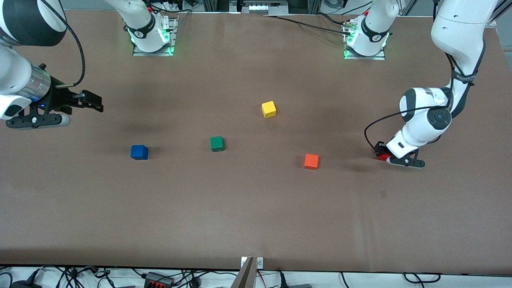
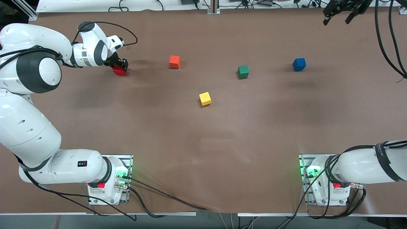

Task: Pass red block to right arm, stack on blue
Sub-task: 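Reach the left gripper to the red cube and grasp it, then lift the red cube with the left gripper while the right gripper approaches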

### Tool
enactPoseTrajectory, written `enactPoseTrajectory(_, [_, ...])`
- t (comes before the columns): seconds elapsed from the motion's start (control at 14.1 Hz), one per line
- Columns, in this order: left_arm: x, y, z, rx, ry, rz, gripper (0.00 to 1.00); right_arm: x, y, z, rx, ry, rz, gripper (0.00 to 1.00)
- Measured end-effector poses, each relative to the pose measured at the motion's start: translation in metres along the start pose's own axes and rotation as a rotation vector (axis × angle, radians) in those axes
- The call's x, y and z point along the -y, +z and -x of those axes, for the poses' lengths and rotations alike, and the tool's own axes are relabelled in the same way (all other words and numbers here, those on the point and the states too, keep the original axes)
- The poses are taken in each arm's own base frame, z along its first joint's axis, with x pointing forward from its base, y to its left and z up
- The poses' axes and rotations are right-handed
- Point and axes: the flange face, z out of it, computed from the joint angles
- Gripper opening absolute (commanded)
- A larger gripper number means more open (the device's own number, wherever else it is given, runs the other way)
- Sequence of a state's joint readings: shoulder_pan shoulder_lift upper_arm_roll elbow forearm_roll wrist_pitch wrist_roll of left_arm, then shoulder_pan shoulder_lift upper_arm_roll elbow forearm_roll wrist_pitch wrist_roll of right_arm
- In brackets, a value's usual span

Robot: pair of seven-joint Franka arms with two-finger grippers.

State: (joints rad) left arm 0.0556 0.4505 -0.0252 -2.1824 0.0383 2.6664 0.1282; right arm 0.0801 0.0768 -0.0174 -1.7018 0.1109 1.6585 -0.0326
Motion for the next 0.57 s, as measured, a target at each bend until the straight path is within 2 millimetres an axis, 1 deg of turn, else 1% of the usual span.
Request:
enactPoseTrajectory(0.14, [0.000, -0.001, 0.000, 0.003, 0.002, 0.000, 0.09, 0.011, 0.012, -0.006, 0.018, 0.002, -0.078, 1.00])
enactPoseTrajectory(0.21, [0.000, -0.004, -0.001, 0.001, 0.002, 0.000, 0.07, 0.019, 0.019, -0.009, 0.027, -0.003, -0.102, 1.00])
enactPoseTrajectory(0.28, [0.000, -0.011, -0.004, -0.005, 0.004, -0.002, 0.07, 0.030, 0.027, -0.013, 0.036, -0.014, -0.127, 1.00])
enactPoseTrajectory(0.35, [-0.002, -0.023, -0.007, 0.006, 0.010, 0.000, 0.06, 0.045, 0.034, -0.016, 0.045, -0.025, -0.163, 1.00])
enactPoseTrajectory(0.43, [-0.007, -0.040, -0.013, 0.045, 0.022, 0.006, 0.05, 0.060, 0.041, -0.019, 0.054, -0.032, -0.211, 1.00])
enactPoseTrajectory(0.57, [-0.020, -0.087, -0.029, 0.154, 0.050, 0.022, 0.05, 0.084, 0.052, -0.024, 0.070, -0.022, -0.340, 1.00])
